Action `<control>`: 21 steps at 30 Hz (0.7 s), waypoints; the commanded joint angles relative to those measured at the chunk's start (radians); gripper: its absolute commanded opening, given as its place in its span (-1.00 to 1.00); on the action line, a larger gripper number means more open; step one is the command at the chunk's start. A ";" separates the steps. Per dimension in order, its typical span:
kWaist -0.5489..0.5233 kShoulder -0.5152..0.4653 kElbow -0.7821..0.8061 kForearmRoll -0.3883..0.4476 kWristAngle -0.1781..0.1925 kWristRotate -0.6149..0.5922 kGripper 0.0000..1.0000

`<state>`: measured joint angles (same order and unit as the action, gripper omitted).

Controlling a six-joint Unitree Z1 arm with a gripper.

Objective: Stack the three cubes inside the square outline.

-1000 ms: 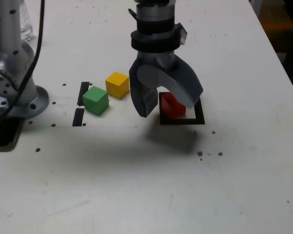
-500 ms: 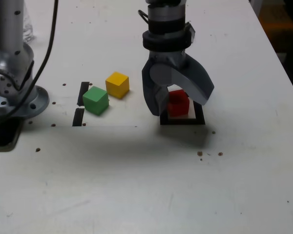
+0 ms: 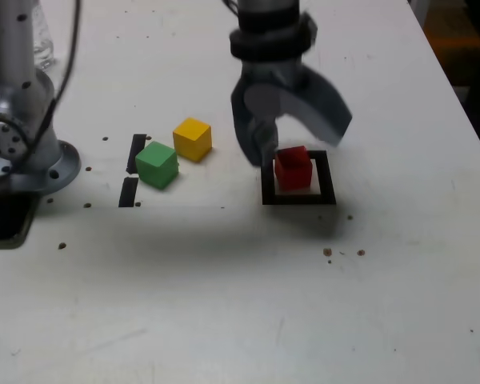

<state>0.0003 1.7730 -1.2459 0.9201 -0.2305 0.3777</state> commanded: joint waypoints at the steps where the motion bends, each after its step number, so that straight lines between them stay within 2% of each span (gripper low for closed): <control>1: 0.011 -0.037 -0.022 0.039 0.025 0.001 0.97; 4: 0.025 -0.072 -0.047 0.104 0.070 0.001 0.96; 7: 0.045 -0.109 -0.070 0.210 0.159 0.002 0.95; 12: 0.054 -0.140 -0.049 0.306 0.295 0.062 0.95; 16: 0.053 -0.156 0.004 0.320 0.358 0.151 0.94; 21: 0.016 -0.181 0.108 0.294 0.429 0.273 0.91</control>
<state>0.0237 1.5995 -1.1484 1.2187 0.1889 0.6443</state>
